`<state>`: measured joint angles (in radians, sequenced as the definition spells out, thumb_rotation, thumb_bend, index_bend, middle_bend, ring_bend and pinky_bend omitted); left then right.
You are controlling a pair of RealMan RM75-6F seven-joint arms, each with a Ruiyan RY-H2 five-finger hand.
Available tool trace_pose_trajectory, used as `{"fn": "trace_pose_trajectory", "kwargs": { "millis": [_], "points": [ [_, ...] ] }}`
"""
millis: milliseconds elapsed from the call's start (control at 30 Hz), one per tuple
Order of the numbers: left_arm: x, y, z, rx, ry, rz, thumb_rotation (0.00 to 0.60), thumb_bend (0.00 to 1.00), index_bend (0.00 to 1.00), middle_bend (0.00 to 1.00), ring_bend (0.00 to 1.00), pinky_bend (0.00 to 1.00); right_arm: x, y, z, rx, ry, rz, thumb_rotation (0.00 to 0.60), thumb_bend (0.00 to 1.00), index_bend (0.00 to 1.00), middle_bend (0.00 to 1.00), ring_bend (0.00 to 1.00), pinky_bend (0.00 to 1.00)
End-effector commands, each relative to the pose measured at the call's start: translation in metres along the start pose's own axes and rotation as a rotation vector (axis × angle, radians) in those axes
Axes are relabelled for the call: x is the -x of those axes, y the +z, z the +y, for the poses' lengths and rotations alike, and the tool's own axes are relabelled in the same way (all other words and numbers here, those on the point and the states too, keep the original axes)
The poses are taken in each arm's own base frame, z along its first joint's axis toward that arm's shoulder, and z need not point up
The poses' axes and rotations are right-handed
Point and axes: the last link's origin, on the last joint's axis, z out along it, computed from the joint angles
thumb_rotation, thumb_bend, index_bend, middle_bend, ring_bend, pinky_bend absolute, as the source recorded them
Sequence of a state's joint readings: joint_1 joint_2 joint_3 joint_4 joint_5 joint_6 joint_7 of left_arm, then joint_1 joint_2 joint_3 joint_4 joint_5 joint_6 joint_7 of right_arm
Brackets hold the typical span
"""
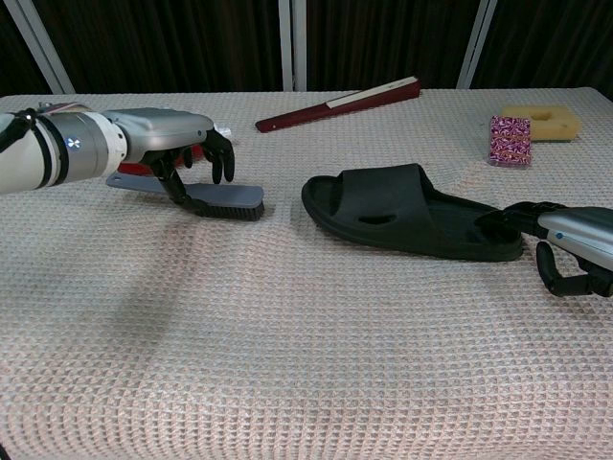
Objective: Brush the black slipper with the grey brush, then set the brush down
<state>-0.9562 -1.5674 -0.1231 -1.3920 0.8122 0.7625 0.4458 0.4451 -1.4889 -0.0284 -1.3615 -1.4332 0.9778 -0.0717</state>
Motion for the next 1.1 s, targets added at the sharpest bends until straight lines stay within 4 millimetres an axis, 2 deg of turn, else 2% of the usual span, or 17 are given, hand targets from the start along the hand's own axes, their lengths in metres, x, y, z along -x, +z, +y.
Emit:
{"fn": "trace_pose_trajectory", "kwargs": {
  "millis": [33,733,900,1100],
  "points": [
    [0.0007,0.0000,-0.0001,-0.001,-0.001,-0.002,0.595,0.29,0.36,0.36,0.22,0.31,0.0005,-0.0001,0.0005,0.002,0.001,-0.002,0.600,1.00,0.12,0.15,0.00,0.06],
    [0.0031,0.0014,-0.0027,-0.009,-0.004,-0.007,0.597,0.30,0.41,0.38,0.23,0.31,0.0011,0.0009,0.0022,0.004,0.008,0.001,0.600,1.00,0.12,0.15,0.00,0.06],
    [0.0021,0.0015,-0.0022,-0.007,-0.011,0.003,0.597,0.32,0.45,0.43,0.26,0.36,0.0009,0.0010,0.0023,0.004,0.009,-0.001,0.600,1.00,0.11,0.15,0.00,0.06],
    [0.0023,0.0021,-0.0023,-0.008,-0.025,0.012,0.598,0.35,0.54,0.53,0.34,0.47,0.0006,0.0006,0.0023,0.004,0.008,-0.002,0.600,1.00,0.11,0.15,0.00,0.06]
  ]
}}
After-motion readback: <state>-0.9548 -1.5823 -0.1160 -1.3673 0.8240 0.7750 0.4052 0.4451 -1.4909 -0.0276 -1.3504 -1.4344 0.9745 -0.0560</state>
